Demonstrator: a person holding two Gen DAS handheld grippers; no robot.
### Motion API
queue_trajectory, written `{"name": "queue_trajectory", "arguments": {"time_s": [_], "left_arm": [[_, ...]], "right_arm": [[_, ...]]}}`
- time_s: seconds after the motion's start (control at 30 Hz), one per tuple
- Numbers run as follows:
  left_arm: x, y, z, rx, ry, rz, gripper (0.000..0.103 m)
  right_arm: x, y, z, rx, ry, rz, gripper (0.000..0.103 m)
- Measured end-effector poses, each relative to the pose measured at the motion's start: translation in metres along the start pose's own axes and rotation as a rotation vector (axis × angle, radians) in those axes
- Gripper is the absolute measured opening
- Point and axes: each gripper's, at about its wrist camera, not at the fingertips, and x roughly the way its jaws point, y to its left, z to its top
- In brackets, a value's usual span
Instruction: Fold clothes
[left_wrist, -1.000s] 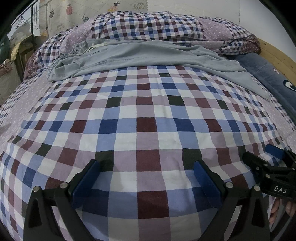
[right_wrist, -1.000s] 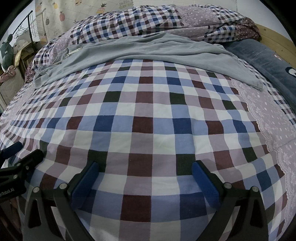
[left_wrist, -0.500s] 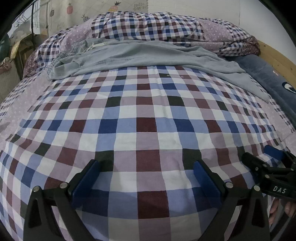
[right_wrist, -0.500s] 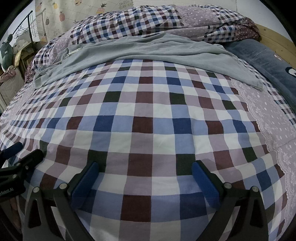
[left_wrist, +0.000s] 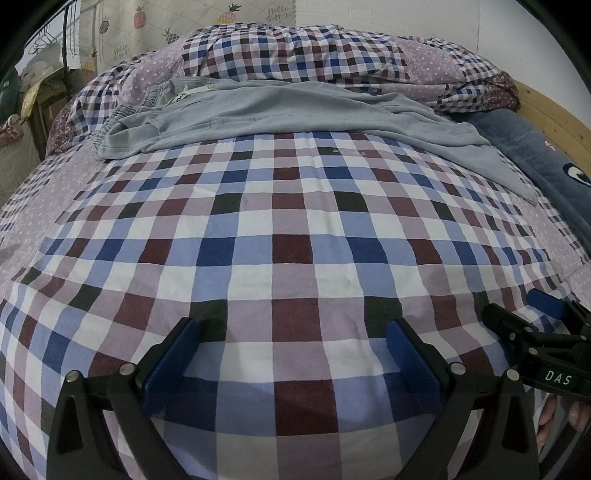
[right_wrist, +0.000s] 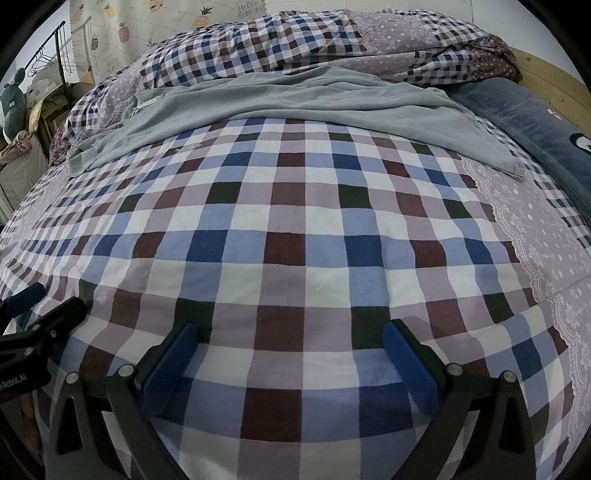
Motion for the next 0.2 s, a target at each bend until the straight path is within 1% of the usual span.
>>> {"name": "queue_trajectory", "arguments": {"time_s": [0.2], "left_arm": [[-0.0005, -0.0001, -0.0010, -0.002, 0.001, 0.002, 0.103]], "right_arm": [[-0.0001, 0.0000, 0.0003, 0.000, 0.001, 0.001, 0.103]]}}
